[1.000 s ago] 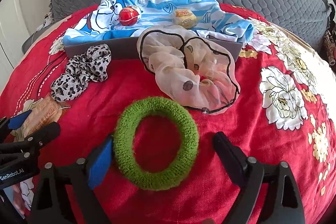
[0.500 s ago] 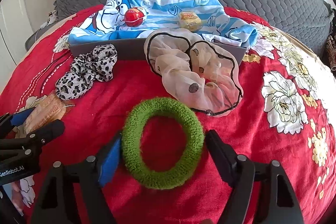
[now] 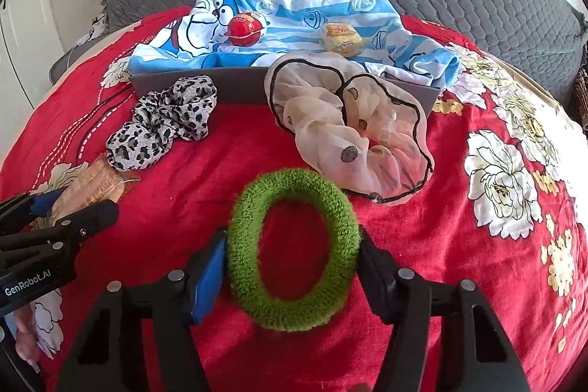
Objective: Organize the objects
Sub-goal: 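Close left tool on the wrapped bread while right tool closes on the green ring, then lift the wrapped bread with left tool while right tool lifts the green ring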
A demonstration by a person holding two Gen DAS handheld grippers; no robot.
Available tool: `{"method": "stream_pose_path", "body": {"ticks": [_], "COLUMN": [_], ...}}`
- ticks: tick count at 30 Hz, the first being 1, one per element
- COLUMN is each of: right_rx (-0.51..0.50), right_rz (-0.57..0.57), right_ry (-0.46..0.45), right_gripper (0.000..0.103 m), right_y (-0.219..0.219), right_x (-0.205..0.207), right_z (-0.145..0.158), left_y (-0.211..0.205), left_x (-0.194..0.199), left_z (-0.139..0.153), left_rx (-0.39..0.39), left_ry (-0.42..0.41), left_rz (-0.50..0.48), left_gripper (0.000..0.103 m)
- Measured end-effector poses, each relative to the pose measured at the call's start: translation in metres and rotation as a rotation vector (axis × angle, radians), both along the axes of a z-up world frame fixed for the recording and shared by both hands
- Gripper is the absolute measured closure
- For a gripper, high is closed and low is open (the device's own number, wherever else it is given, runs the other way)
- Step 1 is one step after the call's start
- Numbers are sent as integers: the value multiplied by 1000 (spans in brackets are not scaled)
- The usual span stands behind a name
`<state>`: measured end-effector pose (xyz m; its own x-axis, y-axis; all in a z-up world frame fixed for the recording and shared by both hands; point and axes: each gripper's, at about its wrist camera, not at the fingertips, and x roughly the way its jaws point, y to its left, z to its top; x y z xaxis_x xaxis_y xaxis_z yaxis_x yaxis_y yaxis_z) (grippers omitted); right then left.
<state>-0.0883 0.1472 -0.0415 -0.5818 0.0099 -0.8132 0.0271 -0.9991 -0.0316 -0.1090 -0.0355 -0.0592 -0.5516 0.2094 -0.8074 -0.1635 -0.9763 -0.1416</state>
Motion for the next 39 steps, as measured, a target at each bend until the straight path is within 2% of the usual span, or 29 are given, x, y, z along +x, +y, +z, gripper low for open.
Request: {"method": "stream_pose_path", "body": {"ticks": [3, 7, 14, 39], "right_rx": [0, -10, -28, -79], "right_rz": [1, 1, 8, 9], "right_ry": [1, 1, -2, -7], "right_gripper": [45, 52, 63, 74], "right_y": [0, 0, 0, 1], "right_x": [1, 1, 1, 3], "right_z": [0, 1, 2, 8], "left_y": [1, 2, 4, 6], "left_x": [0, 0, 2, 9], "left_z": [0, 2, 2, 7], "left_rx": [2, 5, 4, -8], "left_ry": [0, 6, 7, 10], "left_rz": [-2, -15, -27, -30], "left_gripper": [45, 54, 59, 62]}}
